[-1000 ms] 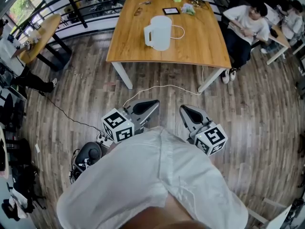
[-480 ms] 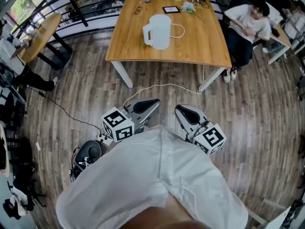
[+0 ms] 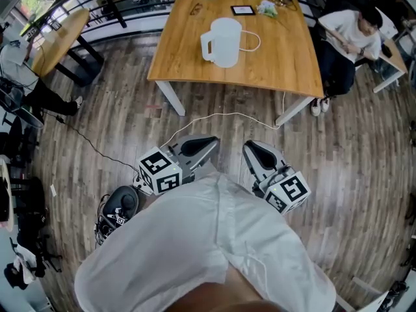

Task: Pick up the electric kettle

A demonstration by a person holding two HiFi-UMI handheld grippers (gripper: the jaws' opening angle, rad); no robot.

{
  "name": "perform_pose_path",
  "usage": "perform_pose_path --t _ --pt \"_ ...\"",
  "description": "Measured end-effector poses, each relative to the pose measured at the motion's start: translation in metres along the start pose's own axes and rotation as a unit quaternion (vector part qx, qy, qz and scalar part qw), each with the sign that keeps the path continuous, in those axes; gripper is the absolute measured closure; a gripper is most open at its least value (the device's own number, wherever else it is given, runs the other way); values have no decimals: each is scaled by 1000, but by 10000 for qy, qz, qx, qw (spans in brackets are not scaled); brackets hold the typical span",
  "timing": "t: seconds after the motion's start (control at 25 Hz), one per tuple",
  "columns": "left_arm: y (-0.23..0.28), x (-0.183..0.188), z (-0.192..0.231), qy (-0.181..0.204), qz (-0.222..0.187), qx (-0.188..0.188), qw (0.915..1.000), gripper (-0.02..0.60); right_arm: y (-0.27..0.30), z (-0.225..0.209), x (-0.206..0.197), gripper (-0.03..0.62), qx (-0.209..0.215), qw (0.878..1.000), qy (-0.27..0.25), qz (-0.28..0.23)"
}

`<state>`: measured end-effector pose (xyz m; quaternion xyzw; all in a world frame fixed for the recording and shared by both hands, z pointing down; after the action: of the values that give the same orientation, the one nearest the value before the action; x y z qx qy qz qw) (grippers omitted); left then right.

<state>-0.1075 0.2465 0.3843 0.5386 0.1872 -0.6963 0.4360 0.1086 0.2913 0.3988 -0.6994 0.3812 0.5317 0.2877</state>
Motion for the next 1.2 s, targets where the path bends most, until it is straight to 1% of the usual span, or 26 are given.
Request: perform_pose_path --t 0.2,0.36,0.48,0.6,0.84,0.92,1.04,1.2 --pt "26 10 25 -74 17 -135 9999 577 17 -26 7 577 -41 10000 20 -35" --pt "55 24 50 -73 41 -304 9995 577 33 -60 19 577 -132 9999 46 -23" --pt "72 37 73 -82 23 -393 9992 576 55 -84 33 576 -149 9998 106 -25" --pt "86 53 95 -111 -47 -492 9987 577 78 -106 46 577 -67 10000 57 -21" --pt "98 85 142 -75 -151 -624 9979 577 130 -140 63 577 -7 10000 49 -70" --pt "102 94 162 -60 -217 -629 9978 577 146 -151 68 576 -47 9999 56 -105" --pt "109 107 190 -51 -303 -669 9973 577 166 -165 76 577 -143 9993 228 -258" --pt "118 118 219 -123 -311 -729 9968 577 183 -178 80 577 -346 9984 316 -312"
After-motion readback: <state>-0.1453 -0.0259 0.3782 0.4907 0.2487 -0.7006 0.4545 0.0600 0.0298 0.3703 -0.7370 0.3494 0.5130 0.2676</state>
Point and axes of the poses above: the fingertips, and each gripper's own axes: y forward along the fingers, z to its left, x out of its top, the point moved 9 cm from there along -y, backward along the fingers, and after that the axes turned 11 degrees about x, right-handed, at the moved point
